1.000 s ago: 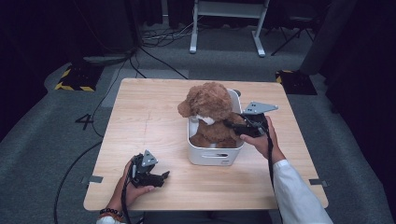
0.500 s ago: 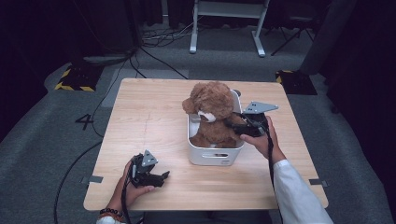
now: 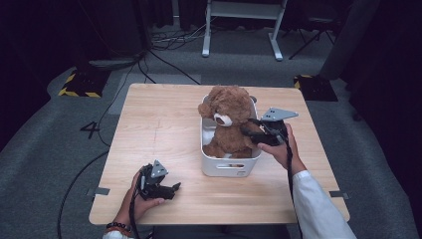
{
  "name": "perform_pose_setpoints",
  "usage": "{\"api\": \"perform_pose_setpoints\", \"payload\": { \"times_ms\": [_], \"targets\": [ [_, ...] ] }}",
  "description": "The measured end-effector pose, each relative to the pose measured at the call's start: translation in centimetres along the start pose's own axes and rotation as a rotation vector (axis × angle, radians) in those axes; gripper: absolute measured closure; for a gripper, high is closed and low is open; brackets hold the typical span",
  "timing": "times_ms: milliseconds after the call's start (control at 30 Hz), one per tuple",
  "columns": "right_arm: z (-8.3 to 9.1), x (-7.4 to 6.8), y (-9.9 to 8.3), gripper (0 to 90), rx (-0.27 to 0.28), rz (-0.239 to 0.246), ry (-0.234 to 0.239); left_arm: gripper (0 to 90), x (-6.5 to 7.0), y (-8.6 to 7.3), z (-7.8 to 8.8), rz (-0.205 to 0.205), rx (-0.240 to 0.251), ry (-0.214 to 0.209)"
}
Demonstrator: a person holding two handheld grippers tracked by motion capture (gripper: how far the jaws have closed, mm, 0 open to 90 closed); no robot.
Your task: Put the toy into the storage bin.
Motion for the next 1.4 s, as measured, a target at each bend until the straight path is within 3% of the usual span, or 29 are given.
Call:
{"api": "perform_pose_setpoints", "payload": {
  "times_ms": [967,1200,1400],
  "targets": [
    [1.4,0.2,-0.6,51.2,-0.018,0.044,-0.049,15.5,0.0,0.0,0.0,0.000,0.000,0.001],
    [2.2,0.0,-0.6,47.5,-0.016,0.072,-0.045,15.5,0.0,0.0,0.0,0.000,0.000,0.001],
    [2.7,0.2,-0.8,44.2,-0.008,0.068,-0.041,15.5,0.0,0.0,0.0,0.000,0.000,0.001]
  ]
}}
Point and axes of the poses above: each handheld gripper's, and its own axes: z roughly backward along the jaws, y roughly out of its top, x roughly to its right, the point moved 5 cm from there along -z, roughly forward along the jaws, and after that the axes turned 13 degrees about -x, right-handed, at the moved point
